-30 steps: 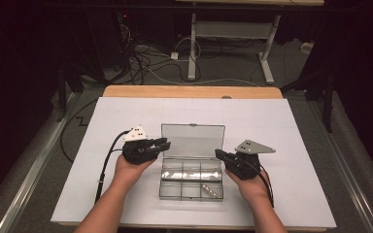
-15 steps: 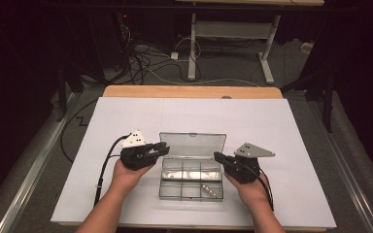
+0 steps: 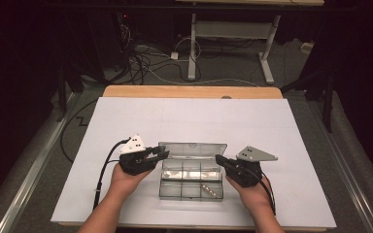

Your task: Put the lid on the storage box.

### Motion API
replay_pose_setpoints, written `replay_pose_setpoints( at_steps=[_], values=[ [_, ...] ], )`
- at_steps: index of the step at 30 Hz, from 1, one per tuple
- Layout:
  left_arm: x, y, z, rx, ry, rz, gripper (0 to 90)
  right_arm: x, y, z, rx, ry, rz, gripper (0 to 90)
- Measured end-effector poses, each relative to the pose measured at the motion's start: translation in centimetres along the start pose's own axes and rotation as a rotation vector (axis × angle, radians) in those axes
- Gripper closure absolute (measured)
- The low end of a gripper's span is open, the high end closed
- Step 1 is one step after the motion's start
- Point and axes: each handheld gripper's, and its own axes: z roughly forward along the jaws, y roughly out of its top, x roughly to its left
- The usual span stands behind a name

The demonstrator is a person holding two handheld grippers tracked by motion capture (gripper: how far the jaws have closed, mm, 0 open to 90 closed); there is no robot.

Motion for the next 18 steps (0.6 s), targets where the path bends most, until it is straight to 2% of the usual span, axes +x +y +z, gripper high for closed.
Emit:
replay_pose_setpoints(
  at_steps=[7,13,18],
  values=[
    [-0.6,-0.3,-0.3,0.013,0.01,0.016,66.2,0.1,-0.4,-0.2,0.002,-0.001,0.012,90.0],
    [-0.7,-0.9,-0.7,0.027,0.023,0.007,65.3,0.3,-0.5,-0.3,0.0,0.0,0.005,90.0],
    [-0.6,-1.9,-1.2,0.038,0.021,-0.038,58.6,0.4,-0.6,-0.4,0.002,0.0,0.001,90.0]
  ],
)
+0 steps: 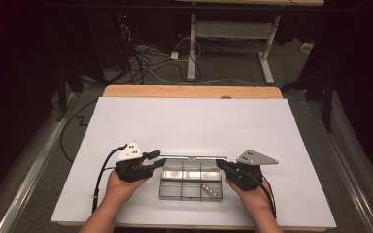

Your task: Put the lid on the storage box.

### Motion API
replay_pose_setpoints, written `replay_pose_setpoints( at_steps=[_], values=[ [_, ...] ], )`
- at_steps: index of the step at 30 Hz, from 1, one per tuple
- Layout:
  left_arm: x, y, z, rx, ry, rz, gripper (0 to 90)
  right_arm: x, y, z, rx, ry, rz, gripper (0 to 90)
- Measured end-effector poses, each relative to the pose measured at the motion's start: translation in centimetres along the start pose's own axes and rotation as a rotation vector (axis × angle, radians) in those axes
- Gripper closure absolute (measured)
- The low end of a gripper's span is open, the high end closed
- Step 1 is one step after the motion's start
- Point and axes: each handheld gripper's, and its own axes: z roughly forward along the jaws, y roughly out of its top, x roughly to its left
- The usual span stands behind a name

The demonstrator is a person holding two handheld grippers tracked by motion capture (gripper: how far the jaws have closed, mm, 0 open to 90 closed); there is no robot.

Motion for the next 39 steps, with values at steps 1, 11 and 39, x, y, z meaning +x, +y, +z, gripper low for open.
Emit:
replay_pose_setpoints(
  at_steps=[1,11,39],
  values=[
    [0.0,-0.3,-0.1,0.003,-0.002,-0.007,58.6,0.0,0.0,0.0,0.001,0.001,-0.003,90.0],
    [-1.8,-2.2,-0.9,0.021,-0.049,-0.064,69.9,0.5,-0.5,-0.2,0.007,0.003,-0.022,90.0],
    [-3.9,-1.7,-0.9,-0.018,-0.094,-0.043,87.3,1.2,-2.6,-0.8,0.033,-0.006,-0.042,90.0]
  ],
)
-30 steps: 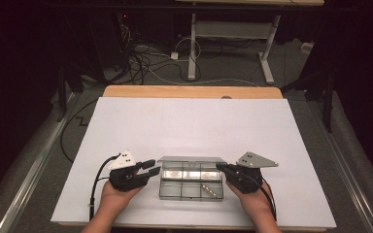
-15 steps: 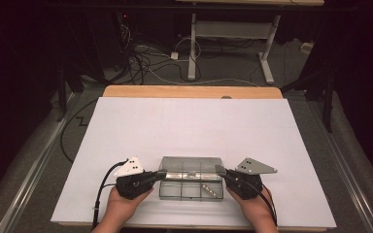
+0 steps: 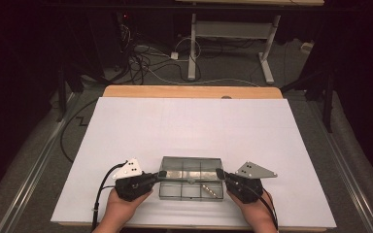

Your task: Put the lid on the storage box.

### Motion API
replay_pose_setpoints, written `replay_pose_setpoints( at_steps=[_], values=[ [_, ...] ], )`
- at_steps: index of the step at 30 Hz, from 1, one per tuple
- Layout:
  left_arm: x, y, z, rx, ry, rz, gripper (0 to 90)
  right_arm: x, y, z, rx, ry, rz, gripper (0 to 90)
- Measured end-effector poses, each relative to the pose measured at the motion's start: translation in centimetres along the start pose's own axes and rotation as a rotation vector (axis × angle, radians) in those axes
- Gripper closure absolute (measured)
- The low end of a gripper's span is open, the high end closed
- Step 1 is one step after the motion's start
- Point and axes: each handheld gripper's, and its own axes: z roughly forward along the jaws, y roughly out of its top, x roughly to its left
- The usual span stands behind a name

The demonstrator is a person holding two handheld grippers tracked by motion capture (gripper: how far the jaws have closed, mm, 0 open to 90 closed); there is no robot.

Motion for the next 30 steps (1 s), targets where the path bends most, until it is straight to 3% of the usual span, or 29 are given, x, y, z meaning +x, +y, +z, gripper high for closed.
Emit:
replay_pose_setpoints(
  at_steps=[8,13,17,20,23,27,30],
  values=[
    [-0.3,-0.6,0.0,0.015,0.008,0.023,87.3,-0.7,-0.9,-1.0,0.011,-0.018,0.013,90.0],
    [-0.4,-0.9,-0.2,0.025,0.001,0.034,87.4,-1.6,-1.7,-1.8,0.028,-0.051,0.026,90.0],
    [-0.5,-1.2,-0.3,0.03,0.004,0.041,87.4,-2.4,-2.6,-2.3,0.065,-0.091,0.033,84.9],
    [-0.6,-1.3,-0.4,0.025,0.008,0.043,87.4,-2.9,-3.1,-2.6,0.089,-0.11,0.036,76.6],
    [-0.8,-1.6,-0.4,0.026,0.013,0.05,87.3,-3.4,-3.4,-2.9,0.105,-0.122,0.056,62.0],
    [-0.8,-1.9,-0.4,0.027,0.012,0.048,87.3,-3.7,-3.7,-2.9,0.138,-0.136,0.039,41.4],
    [-1.0,-2.0,-0.5,0.023,0.017,0.052,87.3,-3.9,-3.8,-2.7,0.169,-0.142,0.053,23.4]
  ],
)
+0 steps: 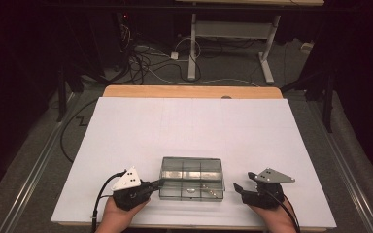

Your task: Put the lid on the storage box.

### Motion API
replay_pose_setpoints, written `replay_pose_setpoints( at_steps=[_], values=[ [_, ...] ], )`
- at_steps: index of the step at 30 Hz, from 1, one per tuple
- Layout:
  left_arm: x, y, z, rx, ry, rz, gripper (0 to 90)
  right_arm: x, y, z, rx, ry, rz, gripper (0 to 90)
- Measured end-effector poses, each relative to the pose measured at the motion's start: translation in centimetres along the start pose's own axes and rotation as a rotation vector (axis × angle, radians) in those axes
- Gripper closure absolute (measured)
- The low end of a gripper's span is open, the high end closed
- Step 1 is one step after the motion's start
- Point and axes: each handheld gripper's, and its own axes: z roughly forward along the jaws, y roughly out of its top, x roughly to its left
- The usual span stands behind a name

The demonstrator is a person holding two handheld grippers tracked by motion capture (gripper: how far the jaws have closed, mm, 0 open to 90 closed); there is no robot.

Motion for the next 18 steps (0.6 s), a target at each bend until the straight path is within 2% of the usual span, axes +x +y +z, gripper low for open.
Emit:
replay_pose_setpoints(
  at_steps=[2,4,6,13,18],
  values=[
    [0.0,-0.1,-0.1,0.002,0.003,0.005,87.1,-0.2,0.0,0.0,0.0,-0.003,0.003,12.1],
    [0.0,-0.2,-0.1,0.001,0.003,0.005,87.2,-0.1,0.0,0.1,0.012,-0.032,-0.007,0.1],
    [0.0,-0.2,-0.1,0.004,0.008,0.007,87.2,-0.1,0.0,0.1,0.023,-0.045,-0.002,0.1],
    [0.4,-0.6,-0.4,0.01,0.011,0.0,87.2,-0.2,-0.1,-0.2,0.008,-0.039,0.004,0.1],
    [1.1,-1.0,-0.5,0.023,0.038,-0.011,87.2,-0.3,-0.1,-0.2,0.001,-0.043,0.007,0.1]
  ],
)
